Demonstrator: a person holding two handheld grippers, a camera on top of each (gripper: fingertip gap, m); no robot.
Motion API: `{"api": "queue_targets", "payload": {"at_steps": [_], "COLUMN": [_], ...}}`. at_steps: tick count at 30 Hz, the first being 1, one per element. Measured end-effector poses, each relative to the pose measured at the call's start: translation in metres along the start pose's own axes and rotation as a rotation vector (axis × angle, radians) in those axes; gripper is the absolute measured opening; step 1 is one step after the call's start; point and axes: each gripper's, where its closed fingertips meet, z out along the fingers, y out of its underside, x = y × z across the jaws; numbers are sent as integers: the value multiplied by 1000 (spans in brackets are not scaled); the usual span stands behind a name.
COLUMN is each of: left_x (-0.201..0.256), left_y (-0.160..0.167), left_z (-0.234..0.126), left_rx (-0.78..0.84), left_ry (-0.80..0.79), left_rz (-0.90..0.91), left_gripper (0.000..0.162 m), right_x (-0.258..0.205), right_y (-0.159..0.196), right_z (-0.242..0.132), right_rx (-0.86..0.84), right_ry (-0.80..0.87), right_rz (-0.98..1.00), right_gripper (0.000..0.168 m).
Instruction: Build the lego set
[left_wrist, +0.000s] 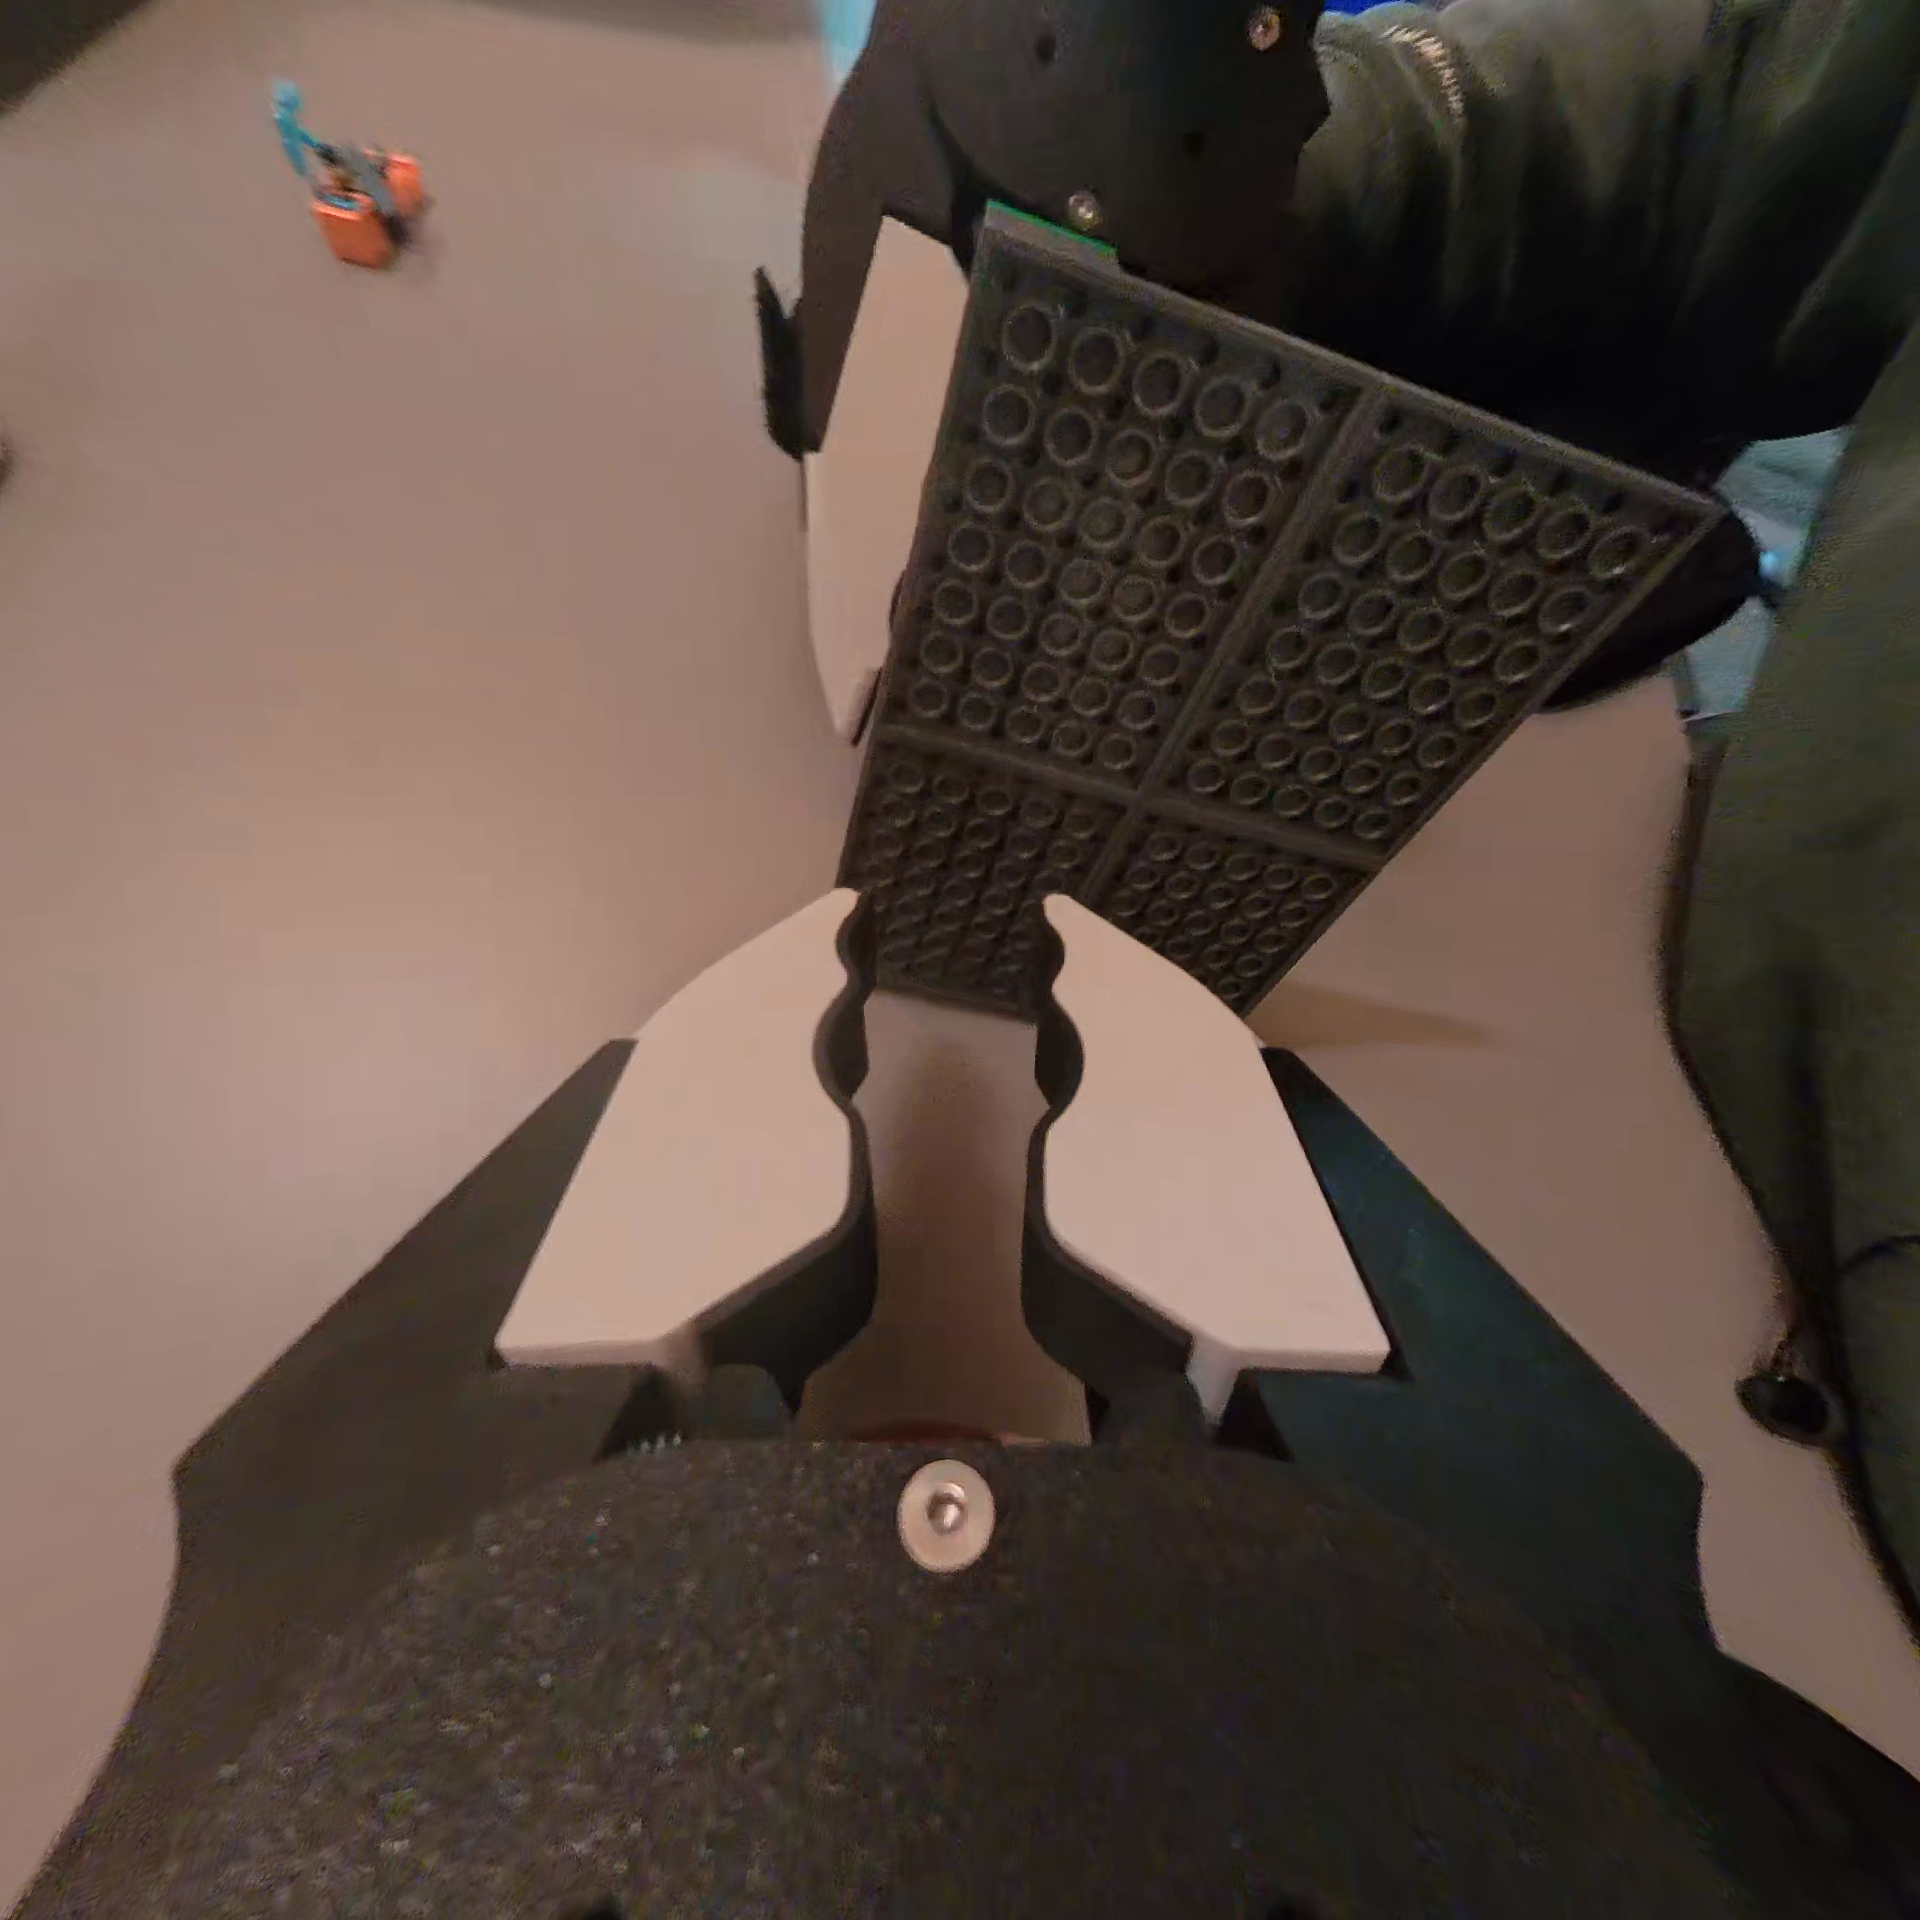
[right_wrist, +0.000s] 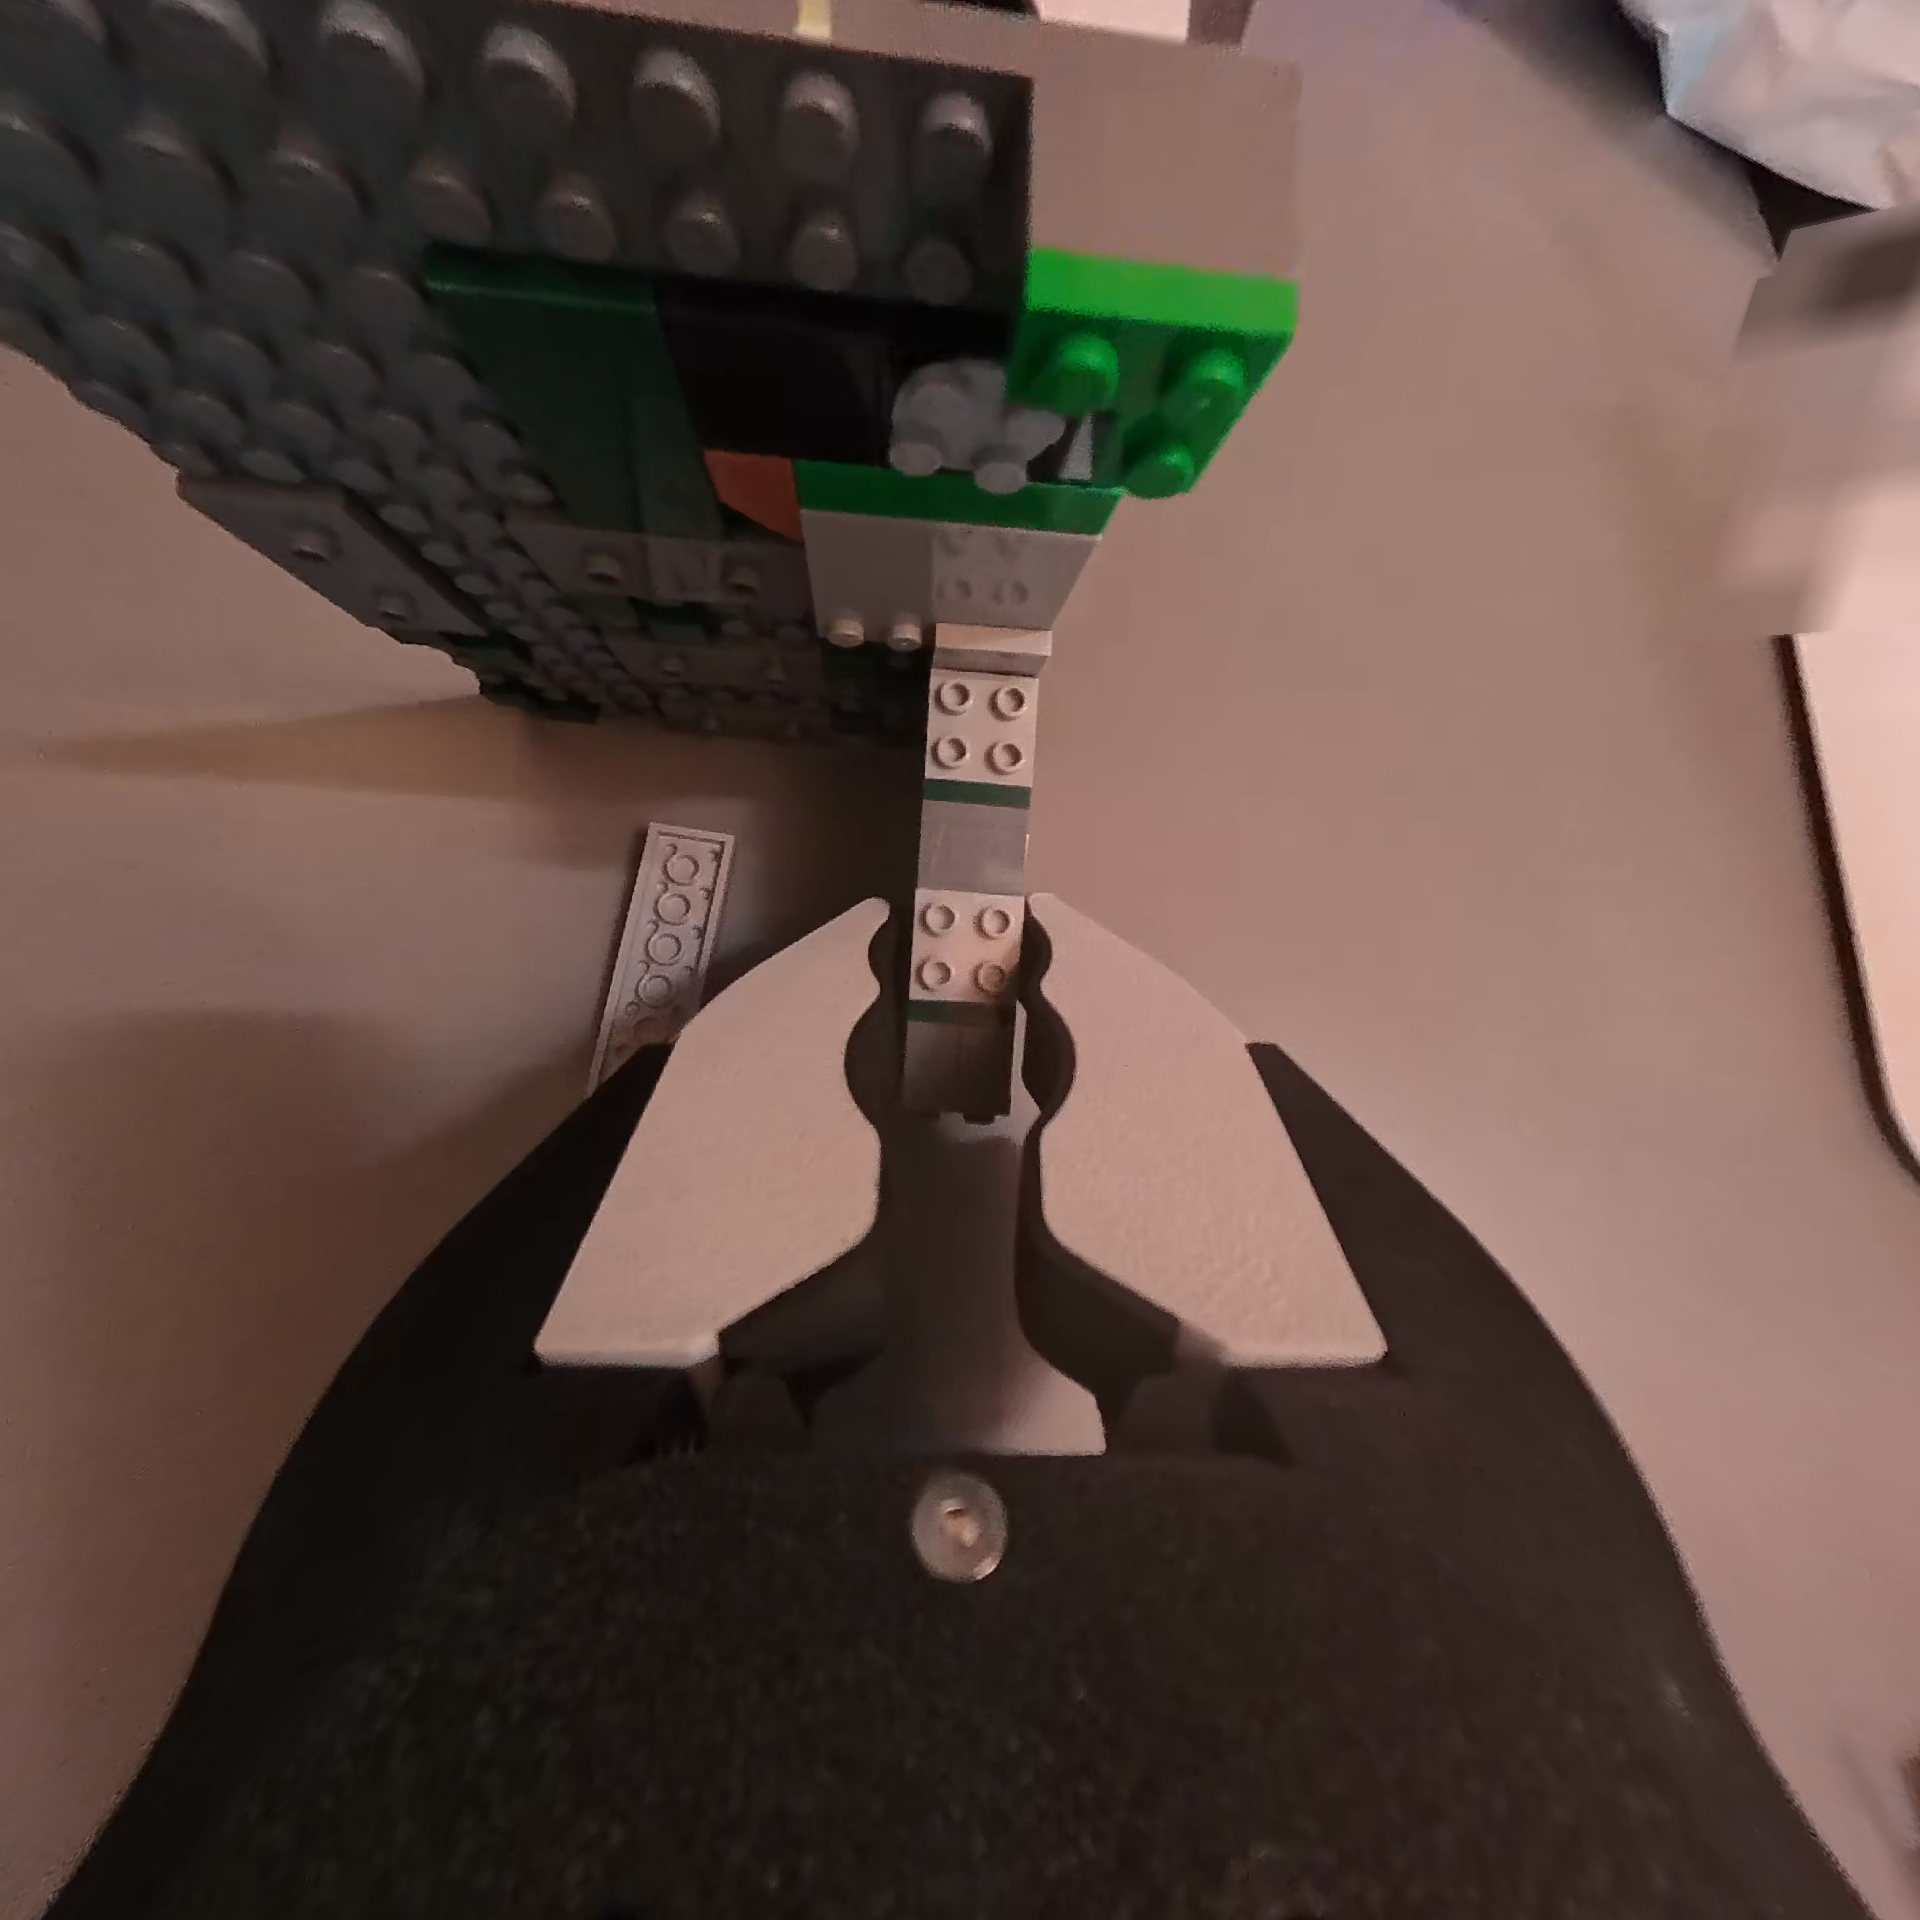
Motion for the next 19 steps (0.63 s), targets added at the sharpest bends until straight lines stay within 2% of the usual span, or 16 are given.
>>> {"api": "queue_targets", "payload": {"at_steps": [3, 9, 19], "left_x": [6, 18, 35], "left_y": [-1, -8, -16], "left_z": [10, 3, -4], "left_rx": [-1, 84, 65], "left_ry": [21, 40, -9], "left_rz": [25, 45, 152], "left_gripper": [17, 0, 0], "right_x": [-2, -13, -29], "right_y": [-7, -21, -51], "right_z": [-4, -16, -37], "right_rx": [21, 2, -50], "right_ry": [5, 30, 139], "right_rz": [-32, -167, -414], "right_gripper": [18, 17, 17]}}
